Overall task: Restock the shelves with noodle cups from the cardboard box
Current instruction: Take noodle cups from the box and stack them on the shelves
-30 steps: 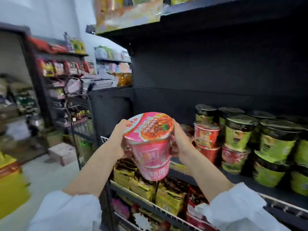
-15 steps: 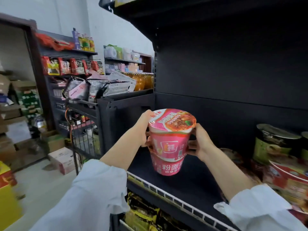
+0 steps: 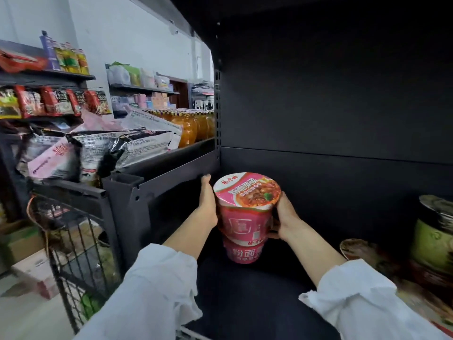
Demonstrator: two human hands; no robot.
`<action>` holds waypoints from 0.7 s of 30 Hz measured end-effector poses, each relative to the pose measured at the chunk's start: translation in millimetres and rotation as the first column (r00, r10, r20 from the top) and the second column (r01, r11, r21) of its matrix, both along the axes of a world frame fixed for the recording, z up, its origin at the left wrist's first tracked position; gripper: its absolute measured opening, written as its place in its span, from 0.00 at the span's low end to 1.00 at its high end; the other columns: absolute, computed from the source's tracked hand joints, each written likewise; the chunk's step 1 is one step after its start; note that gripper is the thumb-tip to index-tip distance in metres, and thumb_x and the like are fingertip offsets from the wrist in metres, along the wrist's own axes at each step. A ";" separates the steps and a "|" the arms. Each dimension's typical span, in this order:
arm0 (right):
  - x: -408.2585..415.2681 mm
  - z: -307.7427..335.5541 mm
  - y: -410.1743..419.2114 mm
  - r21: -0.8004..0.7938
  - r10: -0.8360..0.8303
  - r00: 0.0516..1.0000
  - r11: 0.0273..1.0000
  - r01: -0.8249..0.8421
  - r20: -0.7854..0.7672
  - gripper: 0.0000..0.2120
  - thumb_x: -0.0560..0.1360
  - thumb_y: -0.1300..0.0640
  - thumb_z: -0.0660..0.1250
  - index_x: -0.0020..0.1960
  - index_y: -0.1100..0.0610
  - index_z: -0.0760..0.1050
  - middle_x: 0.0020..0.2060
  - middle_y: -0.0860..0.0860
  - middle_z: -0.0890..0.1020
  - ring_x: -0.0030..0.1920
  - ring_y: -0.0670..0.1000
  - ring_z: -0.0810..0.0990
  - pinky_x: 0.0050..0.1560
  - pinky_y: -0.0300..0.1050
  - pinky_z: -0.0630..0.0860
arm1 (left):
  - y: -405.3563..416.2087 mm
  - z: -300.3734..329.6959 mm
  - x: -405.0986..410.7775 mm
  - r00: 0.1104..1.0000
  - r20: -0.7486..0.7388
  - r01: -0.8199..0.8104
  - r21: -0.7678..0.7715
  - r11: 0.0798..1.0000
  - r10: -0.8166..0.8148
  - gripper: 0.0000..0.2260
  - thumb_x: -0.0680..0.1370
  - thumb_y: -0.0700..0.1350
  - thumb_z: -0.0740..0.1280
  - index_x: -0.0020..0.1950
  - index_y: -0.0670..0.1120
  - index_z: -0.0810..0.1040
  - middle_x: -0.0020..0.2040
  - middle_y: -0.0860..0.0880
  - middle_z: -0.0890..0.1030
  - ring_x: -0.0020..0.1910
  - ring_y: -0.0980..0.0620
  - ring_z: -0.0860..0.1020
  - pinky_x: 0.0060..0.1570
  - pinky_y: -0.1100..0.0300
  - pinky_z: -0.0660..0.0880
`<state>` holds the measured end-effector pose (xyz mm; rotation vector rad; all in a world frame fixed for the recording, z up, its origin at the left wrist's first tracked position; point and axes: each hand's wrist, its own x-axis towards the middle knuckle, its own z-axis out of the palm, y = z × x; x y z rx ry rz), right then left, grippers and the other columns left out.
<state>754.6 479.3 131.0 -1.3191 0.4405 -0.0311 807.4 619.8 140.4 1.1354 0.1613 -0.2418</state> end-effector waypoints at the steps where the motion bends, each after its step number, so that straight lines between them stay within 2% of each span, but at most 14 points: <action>1: 3.6 -3.4 4.1 -0.009 0.013 1.000 1.000 -0.013 -0.020 0.22 0.78 0.37 0.50 0.53 0.52 0.73 0.46 0.53 0.77 0.51 0.56 0.76 0.57 0.58 0.71 | 1.2 -4.1 7.0 1.000 -0.008 -0.022 -0.015 1.000 0.021 0.31 0.74 0.68 0.55 0.53 0.42 0.80 0.50 0.41 0.82 0.48 0.43 0.80 0.53 0.52 0.76; 3: 9.4 -10.1 13.6 -0.030 0.027 0.998 0.999 -0.029 -0.056 0.25 0.78 0.36 0.48 0.60 0.52 0.72 0.52 0.55 0.77 0.57 0.58 0.75 0.59 0.58 0.70 | 7.3 -11.0 16.6 0.997 -0.040 -0.060 -0.020 0.998 0.060 0.28 0.75 0.66 0.55 0.49 0.43 0.80 0.46 0.42 0.82 0.43 0.43 0.80 0.47 0.54 0.75; 6: 14.4 -14.7 25.1 -0.055 0.029 0.997 0.998 -0.033 -0.072 0.27 0.80 0.38 0.45 0.64 0.55 0.70 0.52 0.56 0.78 0.53 0.56 0.76 0.63 0.56 0.69 | 16.5 -18.7 26.0 0.992 -0.095 -0.091 -0.034 0.995 0.087 0.26 0.76 0.64 0.55 0.43 0.43 0.79 0.41 0.43 0.81 0.38 0.44 0.79 0.43 0.55 0.75; 9: 19.1 -13.6 30.1 -0.105 0.026 0.995 0.994 -0.036 -0.095 0.29 0.80 0.38 0.44 0.69 0.55 0.67 0.64 0.58 0.74 0.64 0.58 0.72 0.66 0.57 0.68 | 20.3 -19.8 26.7 0.989 -0.113 -0.103 -0.053 0.993 0.096 0.26 0.76 0.64 0.54 0.39 0.43 0.78 0.38 0.43 0.80 0.36 0.45 0.78 0.42 0.56 0.75; 12: 20.8 -17.5 29.9 -0.107 0.004 0.996 0.994 -0.014 -0.093 0.29 0.80 0.37 0.45 0.69 0.55 0.66 0.64 0.58 0.74 0.56 0.57 0.73 0.62 0.55 0.71 | 22.2 -27.8 27.0 0.993 -0.079 -0.094 -0.003 0.996 0.093 0.25 0.76 0.62 0.53 0.43 0.44 0.79 0.43 0.42 0.82 0.42 0.43 0.80 0.53 0.51 0.76; 14: 18.2 -22.9 29.9 -0.108 -0.007 0.996 0.994 -0.002 -0.084 0.28 0.80 0.38 0.45 0.69 0.55 0.67 0.63 0.58 0.74 0.52 0.55 0.72 0.56 0.54 0.73 | 22.8 -37.0 26.3 0.995 -0.036 -0.093 0.043 0.995 0.094 0.24 0.79 0.60 0.50 0.46 0.45 0.80 0.46 0.43 0.82 0.44 0.44 0.80 0.53 0.51 0.76; 18: 7.6 -28.5 28.9 -0.061 -0.012 0.995 0.998 0.006 -0.097 0.24 0.80 0.40 0.48 0.67 0.55 0.67 0.64 0.57 0.73 0.62 0.57 0.73 0.54 0.53 0.77 | 21.5 -44.1 20.0 0.996 0.025 -0.086 0.110 0.990 0.084 0.24 0.81 0.59 0.48 0.48 0.46 0.79 0.41 0.45 0.81 0.40 0.48 0.79 0.43 0.56 0.75; 21: -4.2 -23.8 31.0 0.006 0.026 0.993 1.000 -0.026 -0.114 0.16 0.80 0.43 0.52 0.59 0.52 0.67 0.66 0.57 0.70 0.66 0.58 0.70 0.58 0.55 0.77 | 20.7 -39.7 17.3 0.997 0.029 -0.073 0.113 0.991 0.070 0.26 0.81 0.59 0.47 0.50 0.44 0.79 0.40 0.43 0.81 0.39 0.47 0.79 0.45 0.56 0.76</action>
